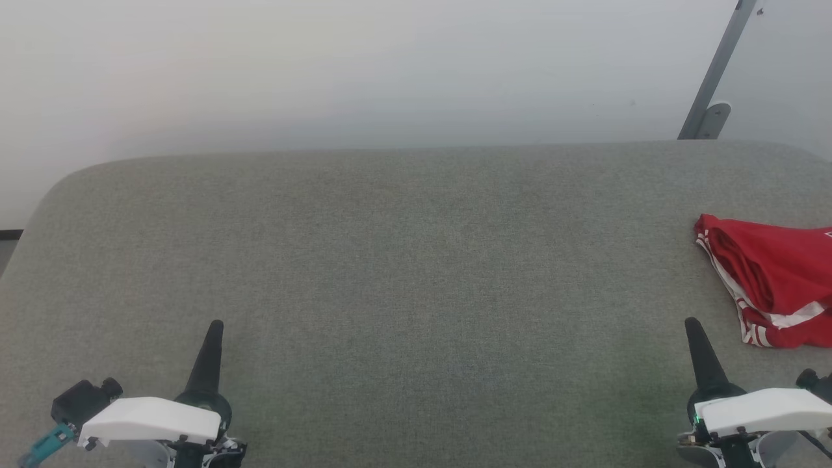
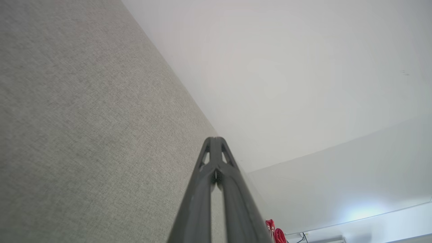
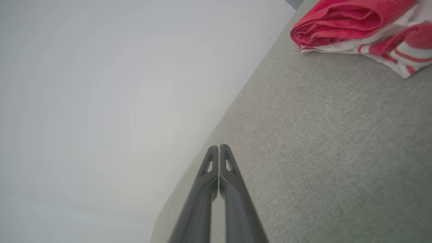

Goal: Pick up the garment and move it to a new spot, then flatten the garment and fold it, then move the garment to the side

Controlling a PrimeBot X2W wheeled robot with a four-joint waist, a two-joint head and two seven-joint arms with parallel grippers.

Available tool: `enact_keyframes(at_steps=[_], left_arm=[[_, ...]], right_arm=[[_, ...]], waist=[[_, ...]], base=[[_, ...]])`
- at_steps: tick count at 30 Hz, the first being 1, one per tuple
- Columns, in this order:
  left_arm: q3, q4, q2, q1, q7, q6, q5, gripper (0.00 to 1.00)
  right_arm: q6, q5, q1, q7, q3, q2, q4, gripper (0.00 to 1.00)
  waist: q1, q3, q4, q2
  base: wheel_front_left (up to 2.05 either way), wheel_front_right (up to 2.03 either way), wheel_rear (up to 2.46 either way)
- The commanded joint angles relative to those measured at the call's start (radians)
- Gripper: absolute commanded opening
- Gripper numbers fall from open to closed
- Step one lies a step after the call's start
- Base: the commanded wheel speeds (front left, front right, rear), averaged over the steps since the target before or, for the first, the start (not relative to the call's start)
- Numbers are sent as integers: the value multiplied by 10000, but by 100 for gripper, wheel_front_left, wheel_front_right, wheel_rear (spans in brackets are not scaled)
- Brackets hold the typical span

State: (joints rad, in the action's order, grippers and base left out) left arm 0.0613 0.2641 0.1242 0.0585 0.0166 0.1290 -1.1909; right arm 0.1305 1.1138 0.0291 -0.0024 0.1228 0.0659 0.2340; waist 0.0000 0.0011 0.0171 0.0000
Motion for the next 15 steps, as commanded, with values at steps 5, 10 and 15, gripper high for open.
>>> enact_keyframes(at_steps=[5, 10, 15], left_arm=[[119, -114, -38, 251, -183, 17, -550, 0], [173, -128, -122, 294, -315, 19, -989, 0], [221, -140, -199, 342, -436, 20, -1352, 0]], right_arm=[[6, 660, 292, 156, -30, -6, -39, 0], [5, 1140, 354, 276, -37, -25, -22, 0], [5, 1596, 425, 392, -45, -43, -6, 0]], waist=[[0, 2, -14, 0], [0, 3, -28, 0], [0, 5, -42, 0]], base=[[0, 0, 0], [0, 0, 0], [0, 0, 0]])
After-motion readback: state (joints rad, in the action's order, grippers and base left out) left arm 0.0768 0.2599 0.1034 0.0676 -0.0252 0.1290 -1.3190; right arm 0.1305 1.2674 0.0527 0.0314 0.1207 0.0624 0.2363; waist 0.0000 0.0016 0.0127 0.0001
